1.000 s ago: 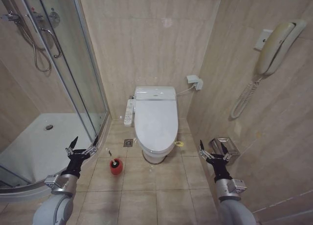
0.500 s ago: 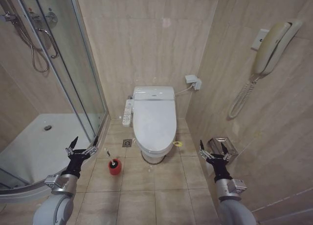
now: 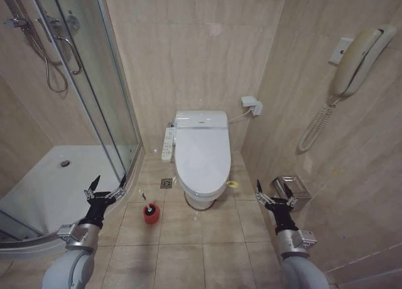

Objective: Open the toilet lid, clean the toilet bowl with a toilet brush, close the toilet lid, and flush.

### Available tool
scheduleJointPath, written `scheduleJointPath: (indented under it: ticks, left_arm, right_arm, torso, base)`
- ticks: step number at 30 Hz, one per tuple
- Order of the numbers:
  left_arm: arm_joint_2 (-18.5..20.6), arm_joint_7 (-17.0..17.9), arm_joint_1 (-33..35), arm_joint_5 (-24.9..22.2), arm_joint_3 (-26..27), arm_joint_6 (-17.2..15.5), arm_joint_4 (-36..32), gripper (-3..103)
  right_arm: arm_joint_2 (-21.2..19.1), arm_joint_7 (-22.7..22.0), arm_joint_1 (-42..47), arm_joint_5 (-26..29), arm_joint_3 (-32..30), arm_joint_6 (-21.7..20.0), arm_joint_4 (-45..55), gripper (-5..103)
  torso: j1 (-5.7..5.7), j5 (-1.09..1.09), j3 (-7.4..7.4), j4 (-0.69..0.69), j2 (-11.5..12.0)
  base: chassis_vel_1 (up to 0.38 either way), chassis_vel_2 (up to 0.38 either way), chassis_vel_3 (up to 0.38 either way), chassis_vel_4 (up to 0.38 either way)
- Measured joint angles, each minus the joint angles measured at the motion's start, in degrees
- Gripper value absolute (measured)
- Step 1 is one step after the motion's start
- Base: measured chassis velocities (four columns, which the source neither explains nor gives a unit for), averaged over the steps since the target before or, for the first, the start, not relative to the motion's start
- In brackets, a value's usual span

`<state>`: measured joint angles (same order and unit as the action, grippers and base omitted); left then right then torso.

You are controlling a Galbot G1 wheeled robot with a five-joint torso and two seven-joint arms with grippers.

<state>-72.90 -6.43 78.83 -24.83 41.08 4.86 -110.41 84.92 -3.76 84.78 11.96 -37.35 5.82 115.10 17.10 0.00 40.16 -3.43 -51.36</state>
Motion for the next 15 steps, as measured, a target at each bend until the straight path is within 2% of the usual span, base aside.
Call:
scheduleJointPath:
  ticks: [15]
  left_arm:
    - [0.00,0.00,0.00,0.00,0.00,0.00,0.00,100]
  right_arm:
    - [0.00,0.00,0.01,0.00,0.00,0.00,0.00,100]
  torso:
    - [-0.02,0.01,-0.01,0.01,-0.01]
  base:
    - [0.019,-0.028,-0.024,0.021]
